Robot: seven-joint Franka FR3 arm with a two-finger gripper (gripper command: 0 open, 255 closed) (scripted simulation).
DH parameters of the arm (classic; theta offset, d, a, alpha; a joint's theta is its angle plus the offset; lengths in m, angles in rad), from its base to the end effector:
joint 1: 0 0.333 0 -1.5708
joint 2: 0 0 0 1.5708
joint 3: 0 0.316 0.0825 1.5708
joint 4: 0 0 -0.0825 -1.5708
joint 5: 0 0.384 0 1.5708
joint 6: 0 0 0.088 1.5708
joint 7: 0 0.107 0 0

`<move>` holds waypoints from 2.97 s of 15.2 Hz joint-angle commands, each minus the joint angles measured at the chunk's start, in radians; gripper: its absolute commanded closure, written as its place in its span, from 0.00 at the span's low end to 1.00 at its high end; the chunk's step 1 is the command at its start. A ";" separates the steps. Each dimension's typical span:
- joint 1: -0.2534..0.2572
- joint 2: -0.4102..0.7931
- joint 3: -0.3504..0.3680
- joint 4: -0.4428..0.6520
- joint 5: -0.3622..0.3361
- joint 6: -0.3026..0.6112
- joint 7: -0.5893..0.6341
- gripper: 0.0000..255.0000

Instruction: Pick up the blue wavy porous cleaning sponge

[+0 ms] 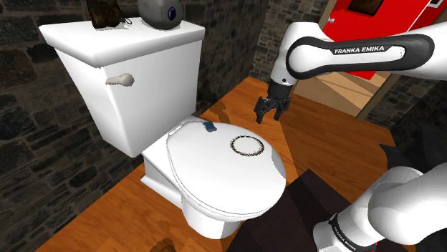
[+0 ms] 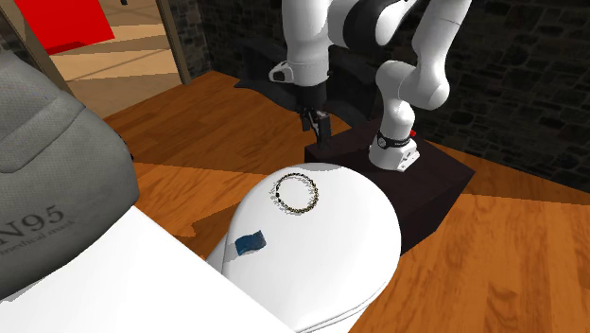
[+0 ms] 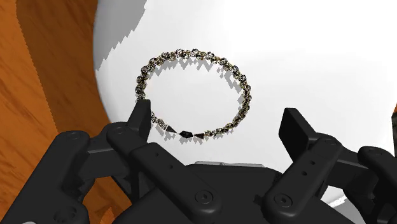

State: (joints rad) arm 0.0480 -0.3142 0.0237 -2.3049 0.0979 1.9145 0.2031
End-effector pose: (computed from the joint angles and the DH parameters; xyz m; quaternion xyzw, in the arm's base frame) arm 0.4432 0.0392 0.4646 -0.9948 0.0844 0.0434 0.0362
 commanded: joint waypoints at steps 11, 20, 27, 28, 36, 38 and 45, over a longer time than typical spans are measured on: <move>0.030 0.476 0.038 0.336 0.000 0.144 0.077 0.00; 0.060 0.845 0.042 0.728 -0.021 0.124 0.130 0.00; 0.064 0.919 0.041 0.749 -0.022 0.176 0.130 0.00; 0.064 0.926 0.041 0.746 -0.022 0.186 0.129 0.00; 0.064 0.932 0.041 0.750 -0.022 0.188 0.129 1.00; 0.064 0.932 0.041 0.750 -0.022 0.188 0.129 1.00; 0.063 0.897 0.042 0.761 -0.022 0.142 0.133 1.00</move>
State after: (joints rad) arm 0.1126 0.5887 0.0657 -1.5483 0.0754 2.0671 0.3364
